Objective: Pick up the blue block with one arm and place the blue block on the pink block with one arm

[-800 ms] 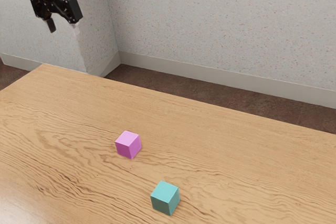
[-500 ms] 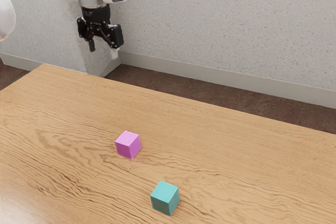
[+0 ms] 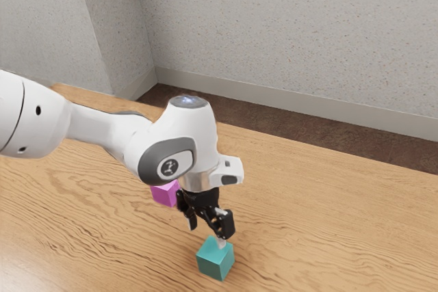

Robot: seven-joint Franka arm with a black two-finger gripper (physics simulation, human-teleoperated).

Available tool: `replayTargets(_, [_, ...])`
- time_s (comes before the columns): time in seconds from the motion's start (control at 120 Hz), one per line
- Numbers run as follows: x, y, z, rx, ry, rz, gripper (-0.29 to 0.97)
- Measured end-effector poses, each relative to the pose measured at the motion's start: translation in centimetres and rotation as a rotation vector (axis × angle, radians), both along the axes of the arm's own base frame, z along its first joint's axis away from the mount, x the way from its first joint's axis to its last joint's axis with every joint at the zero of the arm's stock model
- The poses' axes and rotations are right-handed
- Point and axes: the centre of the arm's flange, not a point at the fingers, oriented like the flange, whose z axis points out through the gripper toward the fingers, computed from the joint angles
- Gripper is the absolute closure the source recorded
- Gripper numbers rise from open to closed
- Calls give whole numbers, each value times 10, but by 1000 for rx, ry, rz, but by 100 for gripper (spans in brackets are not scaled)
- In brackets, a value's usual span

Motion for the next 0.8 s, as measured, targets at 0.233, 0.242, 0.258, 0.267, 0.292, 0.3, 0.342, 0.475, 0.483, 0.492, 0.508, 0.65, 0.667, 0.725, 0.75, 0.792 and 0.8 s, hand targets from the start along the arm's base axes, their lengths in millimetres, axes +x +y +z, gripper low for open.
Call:
replayTargets(0.233, [-20,-25,-5,-1,-120,37,3])
replayTargets(0.242, [-20,-24,-5,-1,-121,43,3])
replayTargets(0.258, [-19,-23,-5,-2,-125,55,3])
replayTargets(0.267, [-19,-22,-5,-2,-127,61,3])
replayTargets(0.292, [-18,-20,-5,-2,-130,79,3])
replayTargets(0.3, [-18,-20,-6,-2,-131,84,3])
replayTargets(0.342, [-19,-18,-8,-1,-131,108,3])
replayTargets(0.475, [-30,-22,-23,12,-112,154,3])
replayTargets(0.483, [-30,-22,-24,12,-112,156,3])
replayTargets(0.492, [-31,-23,-24,12,-111,158,3])
replayTargets(0.508, [-32,-24,-25,13,-110,162,3])
replayTargets(0.65, [-36,-28,-38,23,-91,203,1])
replayTargets(0.667, [-35,-27,-38,24,-90,210,2])
replayTargets(0.725, [-34,-24,-40,25,-87,235,2])
replayTargets(0.75, [-33,-22,-41,26,-87,245,2])
replayTargets(0.792, [-32,-21,-43,28,-83,259,3])
replayTargets(0.8, [-32,-21,-43,28,-82,261,3])
